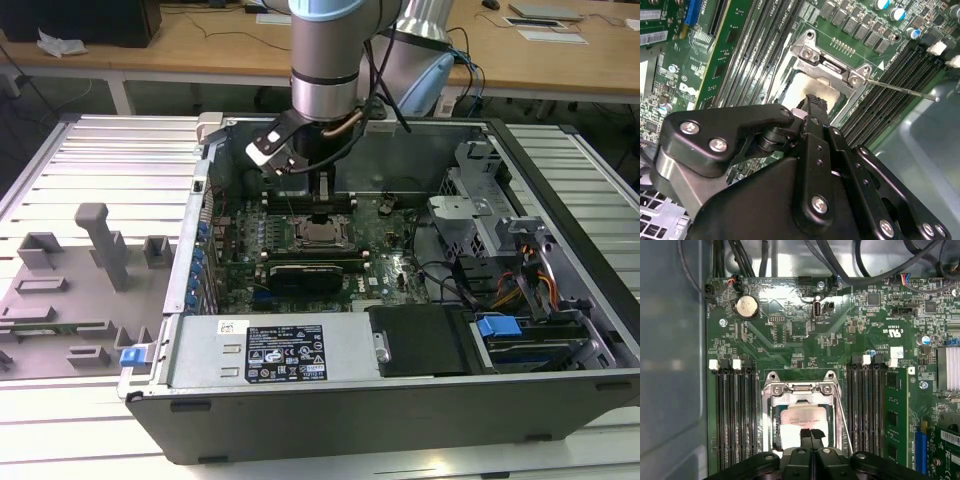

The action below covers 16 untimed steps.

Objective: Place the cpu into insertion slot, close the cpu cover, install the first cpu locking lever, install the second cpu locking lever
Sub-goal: 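Close the cpu cover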

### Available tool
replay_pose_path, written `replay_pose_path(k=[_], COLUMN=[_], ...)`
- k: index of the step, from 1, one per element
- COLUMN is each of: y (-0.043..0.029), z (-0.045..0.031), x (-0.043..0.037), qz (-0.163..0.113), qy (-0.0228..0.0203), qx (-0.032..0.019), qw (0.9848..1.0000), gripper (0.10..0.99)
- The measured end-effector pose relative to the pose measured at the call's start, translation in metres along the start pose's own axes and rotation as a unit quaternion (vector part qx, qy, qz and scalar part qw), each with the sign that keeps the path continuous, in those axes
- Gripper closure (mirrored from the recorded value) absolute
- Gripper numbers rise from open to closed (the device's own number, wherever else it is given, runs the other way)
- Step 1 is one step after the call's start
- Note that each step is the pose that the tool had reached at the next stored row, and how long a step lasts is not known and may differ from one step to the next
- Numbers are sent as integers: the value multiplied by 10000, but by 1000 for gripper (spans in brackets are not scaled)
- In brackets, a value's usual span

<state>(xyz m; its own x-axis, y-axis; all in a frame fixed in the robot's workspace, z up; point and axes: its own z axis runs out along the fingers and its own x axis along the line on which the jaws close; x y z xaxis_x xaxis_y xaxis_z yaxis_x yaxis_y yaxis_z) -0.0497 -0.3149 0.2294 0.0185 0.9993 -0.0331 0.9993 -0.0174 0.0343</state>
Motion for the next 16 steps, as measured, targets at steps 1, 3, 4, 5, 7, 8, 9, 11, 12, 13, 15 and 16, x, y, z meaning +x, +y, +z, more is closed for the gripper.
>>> replay_pose_path(k=[1,3,4,5,7,8,9,11,12,13,15,16], y=[0,-1,-1,-1,-1,-1,-1,-2,-1,-2,-2,-2], z=[0,0,1,1,2,2,3,4,4,4,6,6], x=[0,0,0,0,0,0,0,0,0,0,0,0], qz=[0,-3,-202,-445,-635,-784,-901,-1171,-1287,-1385,-1715,-1809], qy=[0,-1,7,15,21,27,30,40,44,47,58,62], qx=[0,0,-6,-14,-20,-25,-29,-38,-42,-45,-56,-59], qw=[10000,10000,9998,9990,9980,9969,9959,9931,9917,9903,9851,9835], gripper=[980,980,980,980,980,980,980,980,980,980,980,980])
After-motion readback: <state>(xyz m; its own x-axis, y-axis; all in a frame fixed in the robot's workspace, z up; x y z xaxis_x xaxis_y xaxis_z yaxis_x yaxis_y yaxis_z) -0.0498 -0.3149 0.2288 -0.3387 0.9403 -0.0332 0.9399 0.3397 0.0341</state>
